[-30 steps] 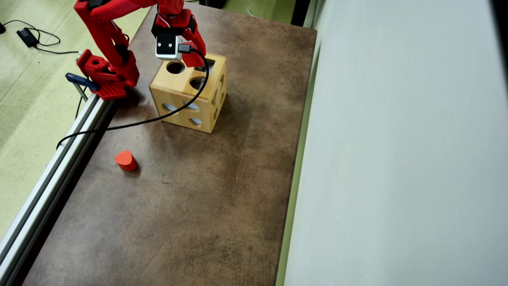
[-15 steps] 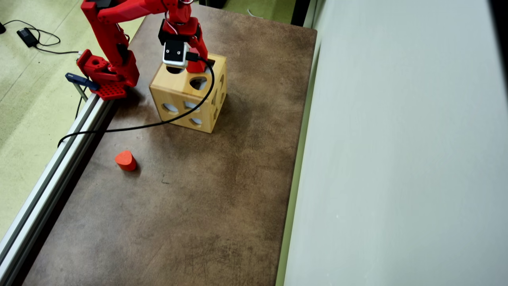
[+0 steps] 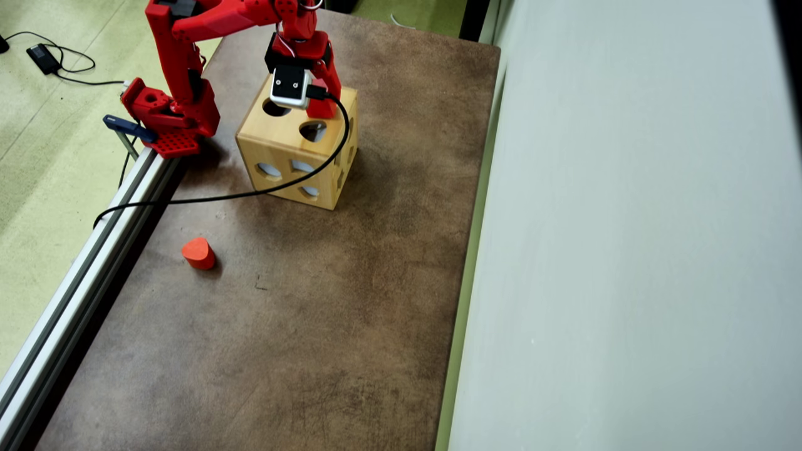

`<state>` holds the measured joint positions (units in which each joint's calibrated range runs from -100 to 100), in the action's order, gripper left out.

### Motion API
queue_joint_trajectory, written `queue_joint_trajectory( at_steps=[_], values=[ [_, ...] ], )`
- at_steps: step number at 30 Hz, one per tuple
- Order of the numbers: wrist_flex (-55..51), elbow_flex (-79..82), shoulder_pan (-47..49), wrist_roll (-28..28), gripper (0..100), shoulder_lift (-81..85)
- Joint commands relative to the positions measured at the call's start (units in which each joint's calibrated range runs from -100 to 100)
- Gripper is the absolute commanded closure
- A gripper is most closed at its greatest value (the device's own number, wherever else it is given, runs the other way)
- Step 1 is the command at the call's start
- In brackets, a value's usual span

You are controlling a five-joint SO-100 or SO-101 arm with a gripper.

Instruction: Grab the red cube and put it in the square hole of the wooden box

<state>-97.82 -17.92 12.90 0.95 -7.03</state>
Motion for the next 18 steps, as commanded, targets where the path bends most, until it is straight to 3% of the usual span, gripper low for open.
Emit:
queue_joint_trajectory(
  at_steps=[1,18],
  values=[
    [-0.3,-0.5,1.4,0.6,98,0.1],
    [-0.4,0.4,-0.9,5.2,98,1.2]
  ],
)
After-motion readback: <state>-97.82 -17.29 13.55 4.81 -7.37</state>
